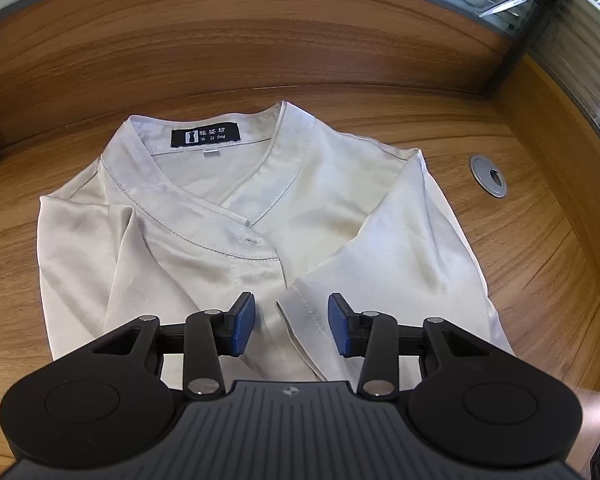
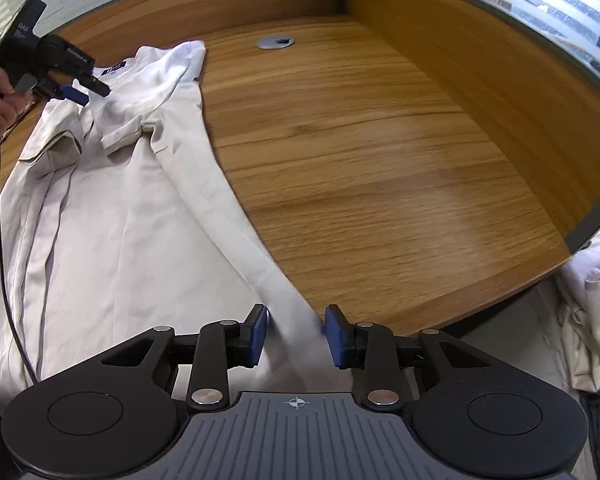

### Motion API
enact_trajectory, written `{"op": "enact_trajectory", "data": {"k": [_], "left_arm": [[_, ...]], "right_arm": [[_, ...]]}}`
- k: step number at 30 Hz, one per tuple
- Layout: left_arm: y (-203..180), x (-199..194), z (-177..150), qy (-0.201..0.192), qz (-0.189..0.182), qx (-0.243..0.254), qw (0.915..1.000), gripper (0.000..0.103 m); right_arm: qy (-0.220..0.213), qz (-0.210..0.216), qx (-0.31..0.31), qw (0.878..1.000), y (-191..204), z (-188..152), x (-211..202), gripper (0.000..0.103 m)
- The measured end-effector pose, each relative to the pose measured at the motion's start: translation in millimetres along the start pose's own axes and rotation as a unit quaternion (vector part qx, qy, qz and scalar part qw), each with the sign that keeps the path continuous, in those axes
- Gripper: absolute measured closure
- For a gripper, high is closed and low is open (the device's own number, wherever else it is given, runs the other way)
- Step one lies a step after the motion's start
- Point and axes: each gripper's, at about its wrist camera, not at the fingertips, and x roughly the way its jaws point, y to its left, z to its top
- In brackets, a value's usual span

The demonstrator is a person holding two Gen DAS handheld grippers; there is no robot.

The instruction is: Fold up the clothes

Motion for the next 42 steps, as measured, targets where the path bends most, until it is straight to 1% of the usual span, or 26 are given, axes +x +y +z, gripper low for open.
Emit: {"op": "enact_trajectory", "data": {"k": [1, 2, 3, 5, 9, 13, 17, 21, 25, 30, 33, 42], "left_arm": [[-1, 1, 0, -0.001, -0.003, 0.001, 1.0, 0.078], [-1, 1, 0, -0.002, -0.006, 0.003, 1.0, 0.097], [-2, -1, 1, -0.007, -0.008, 0.005, 0.9999, 0.102], [-4, -5, 3, -0.017, -0.012, 0.009, 0.9997, 0.102], [-5, -18, 11, -0.037, -0.023, 0.007, 0.999, 0.102], [-5, -34, 22, -0.044, -0.041, 0.015, 0.9981, 0.102], [0, -49, 34, -0.046, -0.052, 0.028, 0.9972, 0.102], [16, -61, 44, -0.045, -0.061, 0.03, 0.9967, 0.102], [32, -72, 52, -0.052, -0.077, 0.031, 0.9952, 0.102], [47, -67, 60, -0.044, -0.084, 0.043, 0.9946, 0.102], [55, -61, 58, -0.039, -0.082, 0.048, 0.9947, 0.102], [79, -48, 50, -0.028, -0.082, 0.026, 0.9959, 0.102]], "right_arm": [[-0.001, 0.004, 0.003, 1.0, 0, 0, 0, 0.08], [0.0, 0.008, 0.008, 1.0, -1, 0, 0, 0.088], [0.001, 0.012, 0.012, 1.0, -1, 0, -1, 0.094], [-0.003, 0.011, 0.011, 1.0, 3, -1, -5, 0.097], [-0.015, -0.017, 0.011, 1.0, 19, 1, -21, 0.097], [-0.028, -0.06, -0.006, 0.998, 51, 3, -40, 0.097], [-0.029, -0.08, -0.008, 0.996, 88, 4, -53, 0.098], [-0.023, -0.082, 0.005, 0.996, 125, 0, -56, 0.098], [-0.014, -0.085, 0.008, 0.996, 153, -7, -49, 0.097], [0.001, -0.085, 0.007, 0.996, 180, -13, -38, 0.098], [0.009, -0.086, 0.002, 0.996, 192, -14, -30, 0.098], [0.02, -0.071, -0.011, 0.997, 208, -16, -24, 0.1]]}}
